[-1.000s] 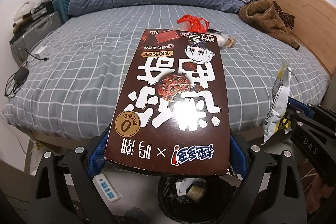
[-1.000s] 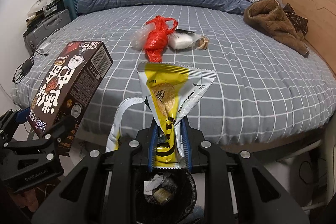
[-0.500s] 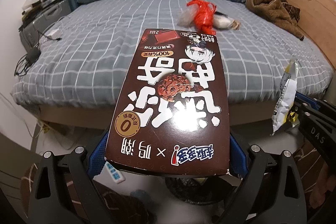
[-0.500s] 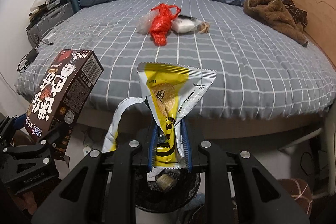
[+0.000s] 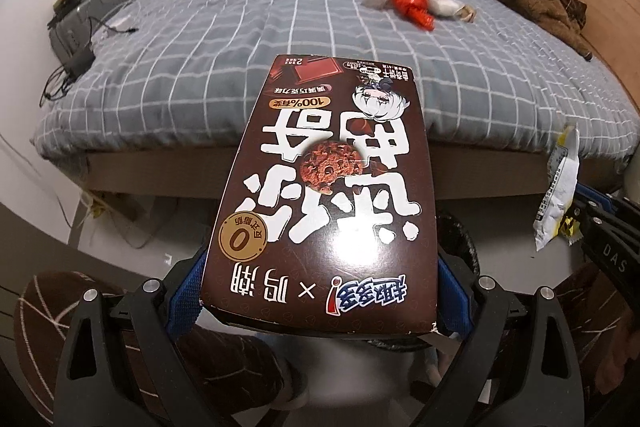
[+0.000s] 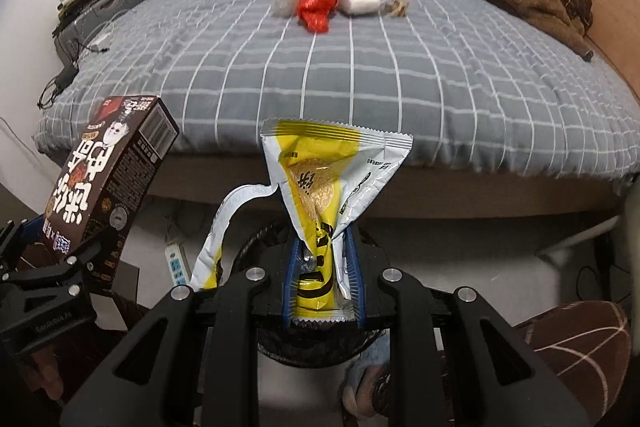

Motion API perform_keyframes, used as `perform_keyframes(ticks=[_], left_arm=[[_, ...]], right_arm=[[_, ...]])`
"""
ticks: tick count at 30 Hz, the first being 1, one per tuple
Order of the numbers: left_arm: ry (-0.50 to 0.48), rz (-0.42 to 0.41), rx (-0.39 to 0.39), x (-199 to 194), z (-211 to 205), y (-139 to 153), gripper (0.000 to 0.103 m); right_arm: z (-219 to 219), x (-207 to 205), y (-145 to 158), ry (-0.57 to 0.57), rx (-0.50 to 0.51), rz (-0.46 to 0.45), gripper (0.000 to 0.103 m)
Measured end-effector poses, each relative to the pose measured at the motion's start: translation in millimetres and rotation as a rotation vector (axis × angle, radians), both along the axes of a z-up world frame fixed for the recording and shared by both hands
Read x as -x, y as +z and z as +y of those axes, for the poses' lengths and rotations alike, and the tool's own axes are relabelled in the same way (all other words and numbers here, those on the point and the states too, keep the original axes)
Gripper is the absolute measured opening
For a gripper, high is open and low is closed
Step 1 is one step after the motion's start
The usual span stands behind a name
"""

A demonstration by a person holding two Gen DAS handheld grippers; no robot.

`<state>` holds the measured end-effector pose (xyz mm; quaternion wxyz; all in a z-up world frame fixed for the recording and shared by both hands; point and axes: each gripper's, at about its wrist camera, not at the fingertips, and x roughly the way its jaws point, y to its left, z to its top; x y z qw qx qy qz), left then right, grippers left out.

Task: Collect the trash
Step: 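Carry the chocolate box and snack packet with both tools over the black bin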

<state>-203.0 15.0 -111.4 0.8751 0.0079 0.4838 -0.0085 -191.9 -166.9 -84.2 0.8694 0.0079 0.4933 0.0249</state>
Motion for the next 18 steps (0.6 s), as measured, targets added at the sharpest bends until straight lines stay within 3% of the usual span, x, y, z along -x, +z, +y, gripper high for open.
perform_keyframes(ticks=[12,18], left_arm=[[0.005,0.093,0.007,-6,5,-42,0.091],[0.0,0.138,0.014,-7,5,-46,0.091]], right_arm=[[8,-5,-44,0.027,0.005,0.094,0.02],[15,-15,-69,0.053,0.003,0.146,0.021]])
